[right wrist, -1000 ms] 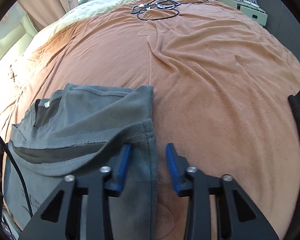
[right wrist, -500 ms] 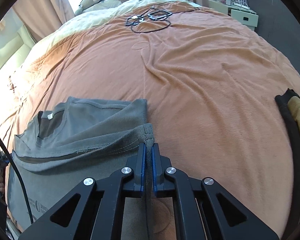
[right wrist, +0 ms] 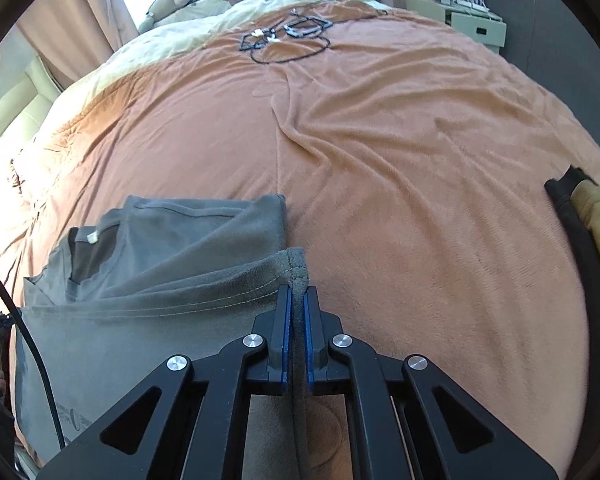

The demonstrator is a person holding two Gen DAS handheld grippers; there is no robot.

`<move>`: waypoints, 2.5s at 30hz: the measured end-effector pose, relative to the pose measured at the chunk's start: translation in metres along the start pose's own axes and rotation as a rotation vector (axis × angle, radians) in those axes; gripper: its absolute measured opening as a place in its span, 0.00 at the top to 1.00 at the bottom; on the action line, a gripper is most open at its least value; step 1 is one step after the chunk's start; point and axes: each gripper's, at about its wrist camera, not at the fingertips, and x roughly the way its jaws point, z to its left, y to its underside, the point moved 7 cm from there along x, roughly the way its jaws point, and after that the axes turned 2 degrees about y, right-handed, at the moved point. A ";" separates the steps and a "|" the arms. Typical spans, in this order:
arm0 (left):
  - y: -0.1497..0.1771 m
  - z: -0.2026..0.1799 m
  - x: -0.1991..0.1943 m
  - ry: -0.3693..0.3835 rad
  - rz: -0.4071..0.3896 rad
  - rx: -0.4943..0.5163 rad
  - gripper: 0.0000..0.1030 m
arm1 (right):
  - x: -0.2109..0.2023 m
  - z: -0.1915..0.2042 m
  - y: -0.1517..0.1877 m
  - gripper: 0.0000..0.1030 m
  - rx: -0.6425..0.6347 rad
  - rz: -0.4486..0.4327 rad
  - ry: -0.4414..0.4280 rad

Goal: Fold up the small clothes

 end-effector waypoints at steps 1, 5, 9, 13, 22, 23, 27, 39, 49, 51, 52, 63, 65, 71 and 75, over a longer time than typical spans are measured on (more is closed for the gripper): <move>0.000 -0.001 -0.004 -0.003 -0.008 0.009 0.92 | -0.006 0.001 -0.001 0.98 -0.002 -0.009 -0.004; -0.005 -0.020 -0.030 -0.008 -0.063 0.059 0.92 | -0.032 0.005 -0.004 0.98 -0.012 -0.047 -0.024; -0.011 -0.042 -0.058 -0.016 -0.126 0.104 0.93 | -0.057 0.007 -0.005 0.98 -0.022 -0.082 -0.035; -0.021 -0.064 -0.081 -0.010 -0.185 0.139 0.93 | -0.081 0.004 -0.010 0.98 -0.013 -0.123 -0.039; -0.055 -0.090 -0.103 -0.040 -0.267 0.165 0.93 | -0.111 0.014 -0.036 0.98 -0.026 -0.184 -0.043; -0.060 -0.091 -0.101 -0.058 -0.269 0.175 0.93 | -0.109 0.015 -0.038 0.98 -0.030 -0.185 -0.039; -0.080 -0.099 -0.089 -0.123 -0.257 0.231 0.93 | -0.096 0.020 -0.050 0.98 -0.049 -0.181 -0.019; -0.094 -0.078 0.011 -0.244 -0.103 0.256 0.93 | 0.003 0.025 -0.075 0.98 -0.056 -0.055 0.035; -0.099 -0.047 0.051 -0.315 -0.073 0.241 0.93 | 0.048 0.025 -0.092 0.98 -0.050 -0.029 0.074; -0.101 -0.048 0.046 -0.309 -0.094 0.240 0.93 | 0.044 0.027 -0.097 0.98 -0.049 -0.053 0.074; -0.102 -0.049 0.043 -0.304 -0.103 0.238 0.93 | 0.042 0.027 -0.095 0.98 -0.046 -0.064 0.072; -0.105 -0.060 0.031 -0.346 -0.126 0.250 0.64 | 0.042 0.043 -0.085 0.63 -0.106 -0.061 0.147; -0.102 -0.066 0.023 -0.335 -0.139 0.258 0.59 | 0.032 0.047 -0.084 0.46 -0.108 -0.081 0.130; -0.080 -0.101 0.027 -0.248 -0.105 0.309 0.59 | 0.017 0.088 -0.064 0.46 -0.185 -0.054 0.008; -0.059 -0.130 0.040 -0.186 -0.064 0.352 0.60 | 0.020 0.114 -0.055 0.57 -0.222 -0.019 -0.049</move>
